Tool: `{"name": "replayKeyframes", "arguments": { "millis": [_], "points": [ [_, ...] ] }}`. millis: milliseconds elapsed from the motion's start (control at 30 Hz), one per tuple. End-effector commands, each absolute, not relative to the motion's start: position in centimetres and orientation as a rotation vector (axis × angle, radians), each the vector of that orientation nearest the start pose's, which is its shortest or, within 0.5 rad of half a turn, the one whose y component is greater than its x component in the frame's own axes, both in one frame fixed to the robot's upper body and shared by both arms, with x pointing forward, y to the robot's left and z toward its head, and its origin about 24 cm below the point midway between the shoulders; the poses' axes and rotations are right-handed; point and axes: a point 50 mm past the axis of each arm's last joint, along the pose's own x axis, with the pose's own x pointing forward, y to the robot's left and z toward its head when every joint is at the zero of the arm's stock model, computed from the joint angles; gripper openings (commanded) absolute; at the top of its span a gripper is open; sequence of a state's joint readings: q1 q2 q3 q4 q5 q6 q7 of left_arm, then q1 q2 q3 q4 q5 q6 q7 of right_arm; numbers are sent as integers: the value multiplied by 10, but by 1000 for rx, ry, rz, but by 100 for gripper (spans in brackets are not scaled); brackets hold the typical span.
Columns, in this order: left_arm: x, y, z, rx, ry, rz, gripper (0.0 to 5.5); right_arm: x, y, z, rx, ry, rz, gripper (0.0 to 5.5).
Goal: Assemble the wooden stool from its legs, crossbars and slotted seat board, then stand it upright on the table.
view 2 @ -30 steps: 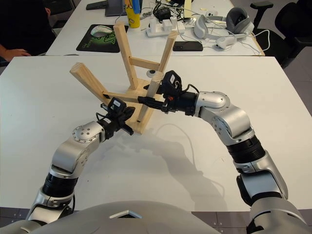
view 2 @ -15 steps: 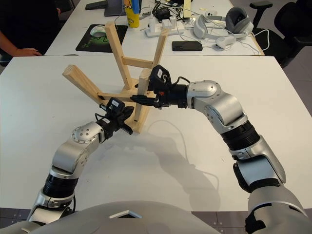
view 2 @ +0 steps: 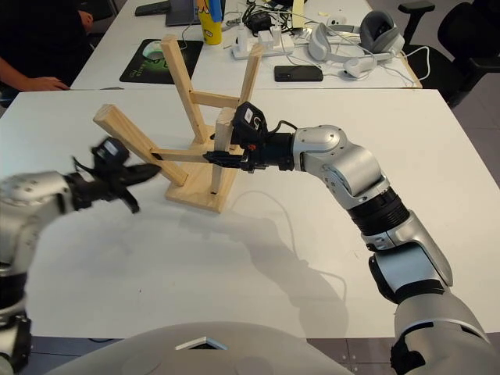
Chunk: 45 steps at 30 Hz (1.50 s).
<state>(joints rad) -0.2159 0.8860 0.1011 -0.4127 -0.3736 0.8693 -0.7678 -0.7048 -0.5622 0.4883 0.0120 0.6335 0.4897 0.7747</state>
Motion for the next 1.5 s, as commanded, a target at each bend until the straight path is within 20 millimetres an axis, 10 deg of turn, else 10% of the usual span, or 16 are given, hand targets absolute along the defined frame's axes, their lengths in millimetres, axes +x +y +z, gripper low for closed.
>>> {"name": "replayKeyframes", "arguments": {
  "millis": [33, 400, 600, 700, 1033, 1267, 1433, 1500],
  "points": [
    [266, 301, 195, 843, 469, -249, 0, 258, -115, 24, -281, 941, 1211, 203],
    [273, 309, 206, 975, 424, -154, 0, 258, -110, 24, -280, 936, 1216, 203],
    [266, 196, 226, 499, 130, -708, 0, 257, -110, 23, -285, 943, 1221, 203],
    [255, 173, 228, 444, 149, -848, 0, 256, -109, 22, -287, 946, 1231, 203],
    [264, 215, 207, 507, 302, -629, 0, 255, -109, 21, -290, 946, 1232, 203],
    [268, 324, 194, 951, 572, -146, 0, 254, -111, 21, -288, 947, 1224, 203],
    [274, 314, 202, 969, 497, -190, 0, 254, -110, 22, -284, 944, 1226, 203],
    [279, 254, 211, 714, 312, -450, 0, 254, -109, 22, -284, 942, 1227, 203]
  ]
}}
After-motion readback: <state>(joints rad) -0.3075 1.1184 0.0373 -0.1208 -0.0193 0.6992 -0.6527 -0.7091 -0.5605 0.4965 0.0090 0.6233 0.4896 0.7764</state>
